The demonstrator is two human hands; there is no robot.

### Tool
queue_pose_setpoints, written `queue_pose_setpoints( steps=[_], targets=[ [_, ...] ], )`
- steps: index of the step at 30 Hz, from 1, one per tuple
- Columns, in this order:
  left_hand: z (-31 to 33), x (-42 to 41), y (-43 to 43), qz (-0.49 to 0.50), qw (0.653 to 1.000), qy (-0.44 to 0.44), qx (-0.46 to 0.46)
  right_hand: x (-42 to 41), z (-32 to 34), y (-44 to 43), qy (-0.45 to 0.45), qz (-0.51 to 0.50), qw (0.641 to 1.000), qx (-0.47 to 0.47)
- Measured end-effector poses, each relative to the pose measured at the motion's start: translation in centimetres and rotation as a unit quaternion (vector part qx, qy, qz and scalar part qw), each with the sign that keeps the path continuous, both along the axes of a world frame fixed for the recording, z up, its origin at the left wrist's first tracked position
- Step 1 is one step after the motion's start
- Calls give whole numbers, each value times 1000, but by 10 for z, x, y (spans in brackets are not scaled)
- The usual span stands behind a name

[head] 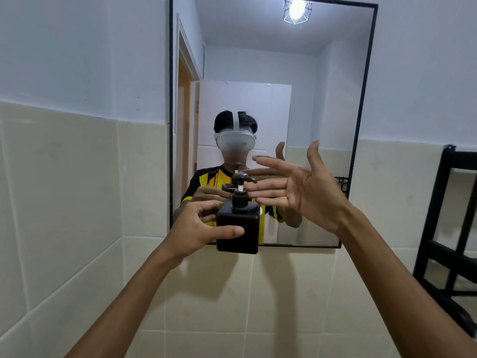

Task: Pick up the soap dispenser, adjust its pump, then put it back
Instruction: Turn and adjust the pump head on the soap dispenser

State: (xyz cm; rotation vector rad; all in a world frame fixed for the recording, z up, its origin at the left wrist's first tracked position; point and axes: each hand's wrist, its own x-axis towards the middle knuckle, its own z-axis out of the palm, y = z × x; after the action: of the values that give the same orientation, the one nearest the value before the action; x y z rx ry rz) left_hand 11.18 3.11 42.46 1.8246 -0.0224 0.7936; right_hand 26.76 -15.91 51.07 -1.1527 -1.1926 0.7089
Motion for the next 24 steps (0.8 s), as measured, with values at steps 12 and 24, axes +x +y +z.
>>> queue_pose_setpoints(
  steps=[12, 24],
  targets=[
    [-2, -1, 6, -6, 1000, 17, -2, 3, -12, 5, -6, 20, 999, -30],
    [1, -1, 4, -17, 1000, 7, 17, 8, -2, 0, 11, 44, 997, -59]
  ],
)
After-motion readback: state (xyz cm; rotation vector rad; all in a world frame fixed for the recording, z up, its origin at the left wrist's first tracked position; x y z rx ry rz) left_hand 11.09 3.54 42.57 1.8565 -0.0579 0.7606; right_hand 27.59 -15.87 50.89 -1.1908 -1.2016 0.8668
